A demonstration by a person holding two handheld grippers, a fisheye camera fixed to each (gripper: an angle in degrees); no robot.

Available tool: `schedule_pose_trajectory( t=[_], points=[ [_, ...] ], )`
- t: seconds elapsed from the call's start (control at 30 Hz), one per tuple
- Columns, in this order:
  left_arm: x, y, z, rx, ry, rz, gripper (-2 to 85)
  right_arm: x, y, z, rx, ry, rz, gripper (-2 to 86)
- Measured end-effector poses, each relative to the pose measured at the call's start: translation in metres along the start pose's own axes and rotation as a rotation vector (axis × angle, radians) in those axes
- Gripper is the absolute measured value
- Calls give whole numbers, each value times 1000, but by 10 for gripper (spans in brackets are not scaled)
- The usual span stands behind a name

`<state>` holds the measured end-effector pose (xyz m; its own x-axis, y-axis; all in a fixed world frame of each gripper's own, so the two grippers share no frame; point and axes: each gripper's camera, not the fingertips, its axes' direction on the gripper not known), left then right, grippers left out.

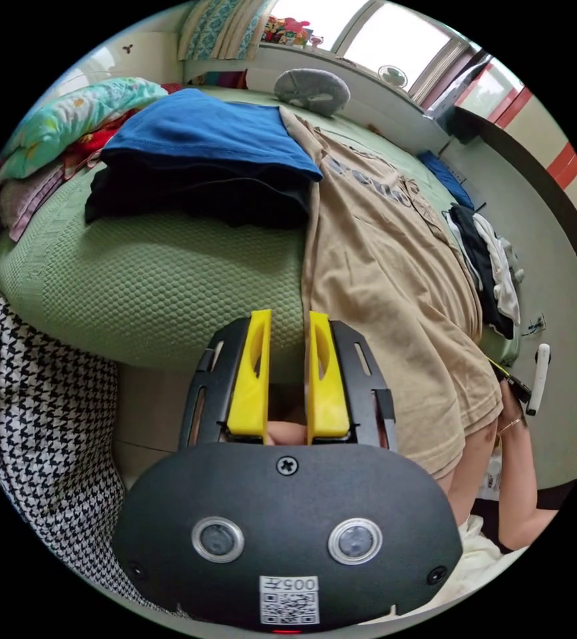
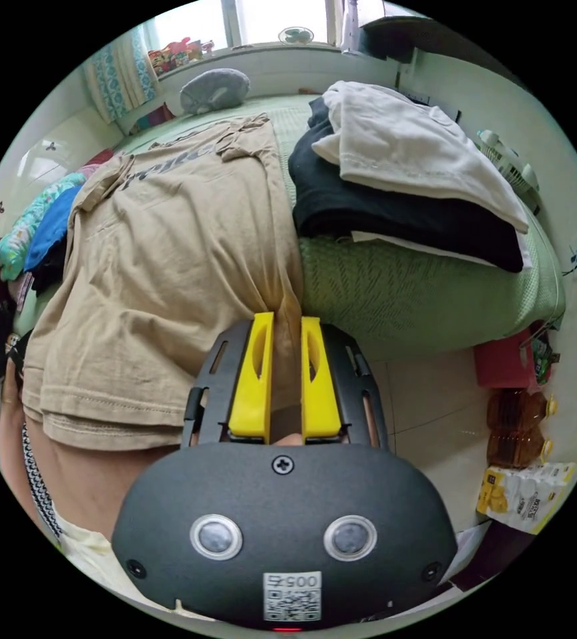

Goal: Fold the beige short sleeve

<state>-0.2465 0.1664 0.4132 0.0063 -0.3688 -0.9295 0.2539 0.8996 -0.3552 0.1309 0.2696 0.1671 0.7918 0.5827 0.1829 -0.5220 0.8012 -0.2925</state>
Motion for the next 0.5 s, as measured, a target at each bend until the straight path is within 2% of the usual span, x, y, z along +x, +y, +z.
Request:
schedule_pose_trajectory(
  t=[0.23, 0.37, 0.5],
  points=[
    [8, -9, -4, -12, 6, 22, 96, -8, -9, -3, -18, -10, -19, 44],
    [20, -8, -2, -58, 21, 66, 47, -19, -11, -7, -11, 14, -19, 42],
    [38, -5, -9, -70, -74, 133, 20, -30, -13, -13, -4, 48, -51, 32]
  ],
)
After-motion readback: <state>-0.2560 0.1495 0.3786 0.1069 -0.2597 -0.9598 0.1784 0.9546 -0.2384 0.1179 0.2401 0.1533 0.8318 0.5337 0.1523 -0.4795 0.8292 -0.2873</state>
